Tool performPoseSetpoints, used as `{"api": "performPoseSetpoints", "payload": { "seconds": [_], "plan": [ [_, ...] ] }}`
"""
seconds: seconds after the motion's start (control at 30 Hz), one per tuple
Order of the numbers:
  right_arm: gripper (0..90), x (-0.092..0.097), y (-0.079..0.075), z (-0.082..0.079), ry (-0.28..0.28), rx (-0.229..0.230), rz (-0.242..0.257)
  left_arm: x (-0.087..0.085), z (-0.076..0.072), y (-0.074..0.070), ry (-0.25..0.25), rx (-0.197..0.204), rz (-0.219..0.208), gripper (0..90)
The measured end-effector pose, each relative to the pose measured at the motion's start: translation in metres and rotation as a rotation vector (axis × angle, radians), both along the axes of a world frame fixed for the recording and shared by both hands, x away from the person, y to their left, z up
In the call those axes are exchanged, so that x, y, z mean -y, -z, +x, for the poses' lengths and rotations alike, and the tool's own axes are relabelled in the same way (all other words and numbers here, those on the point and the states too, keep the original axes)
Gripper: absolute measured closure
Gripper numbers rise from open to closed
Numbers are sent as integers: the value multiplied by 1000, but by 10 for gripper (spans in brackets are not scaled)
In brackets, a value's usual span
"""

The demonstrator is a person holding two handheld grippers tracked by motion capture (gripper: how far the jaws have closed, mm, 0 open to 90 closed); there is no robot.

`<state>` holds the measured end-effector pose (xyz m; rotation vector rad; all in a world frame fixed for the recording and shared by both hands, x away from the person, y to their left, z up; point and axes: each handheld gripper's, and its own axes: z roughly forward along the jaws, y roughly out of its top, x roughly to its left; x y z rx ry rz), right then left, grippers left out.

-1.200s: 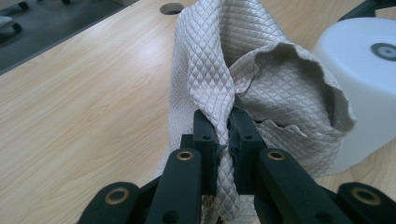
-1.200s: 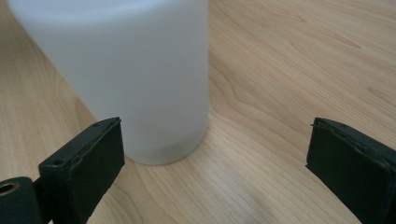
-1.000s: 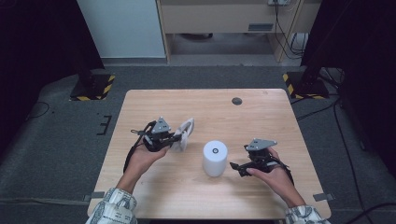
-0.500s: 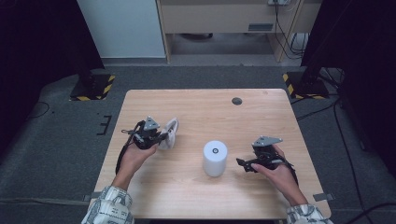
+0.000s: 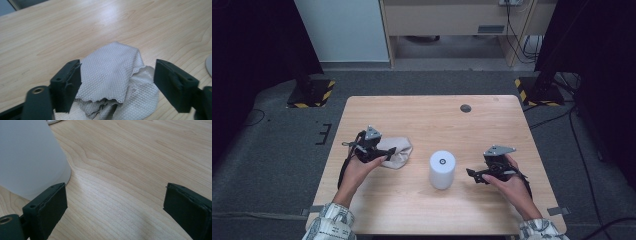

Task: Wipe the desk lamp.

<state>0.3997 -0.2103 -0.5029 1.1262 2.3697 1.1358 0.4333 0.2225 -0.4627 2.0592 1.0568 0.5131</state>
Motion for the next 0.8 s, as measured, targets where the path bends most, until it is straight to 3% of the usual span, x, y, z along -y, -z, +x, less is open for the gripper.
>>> {"api": "performPoseSetpoints", "payload": {
  "seconds": [0.13,0.27,0.47,0.8],
  "plan": [
    [53,1,-2,0,11,6,4,-5,-7,-10,-6,19,-19,98],
    [52,5,-5,1,37,23,11,-17,-14,-13,-18,32,-43,70],
    [52,18,-9,3,109,41,18,-39,-19,-6,-69,25,-41,63],
    [52,50,-10,8,224,58,30,-70,-27,14,-159,-9,9,62]
  ]
}}
